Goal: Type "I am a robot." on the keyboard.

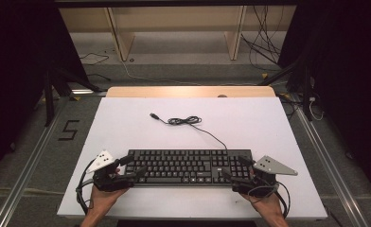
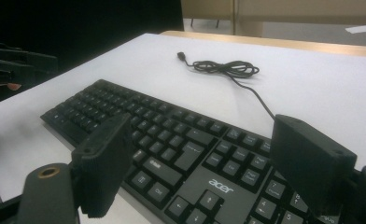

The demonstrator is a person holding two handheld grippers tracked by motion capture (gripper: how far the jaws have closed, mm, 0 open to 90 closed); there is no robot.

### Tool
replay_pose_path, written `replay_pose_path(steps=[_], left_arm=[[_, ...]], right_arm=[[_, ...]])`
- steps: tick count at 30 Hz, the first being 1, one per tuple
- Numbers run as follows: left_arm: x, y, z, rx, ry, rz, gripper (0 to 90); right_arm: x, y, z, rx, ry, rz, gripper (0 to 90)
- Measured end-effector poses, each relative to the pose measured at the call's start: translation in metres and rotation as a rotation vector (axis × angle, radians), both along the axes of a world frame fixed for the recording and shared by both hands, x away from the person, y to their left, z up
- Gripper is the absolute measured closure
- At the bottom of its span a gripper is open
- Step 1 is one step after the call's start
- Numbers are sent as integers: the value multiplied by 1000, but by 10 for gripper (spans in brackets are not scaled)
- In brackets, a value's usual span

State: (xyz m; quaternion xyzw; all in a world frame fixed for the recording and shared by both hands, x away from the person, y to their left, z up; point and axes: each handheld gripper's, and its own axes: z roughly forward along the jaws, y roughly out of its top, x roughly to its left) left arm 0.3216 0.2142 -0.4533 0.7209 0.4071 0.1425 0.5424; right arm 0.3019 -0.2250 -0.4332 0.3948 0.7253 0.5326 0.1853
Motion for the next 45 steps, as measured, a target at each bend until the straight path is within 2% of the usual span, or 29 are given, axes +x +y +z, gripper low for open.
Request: replay_pose_path(steps=[5, 15, 23, 45], left_arm=[[0, 0, 0, -1, 0, 2, 237], [0, 3, 1, -9, 1, 12, 237], [1, 3, 1, -9, 2, 15, 237], [-1, 5, 2, -9, -1, 15, 237]], right_arm=[[2, 4, 2, 5, -1, 7, 225], [12, 21, 7, -19, 0, 48, 223], [18, 28, 9, -26, 12, 67, 230], [41, 67, 11, -57, 21, 137, 243]])
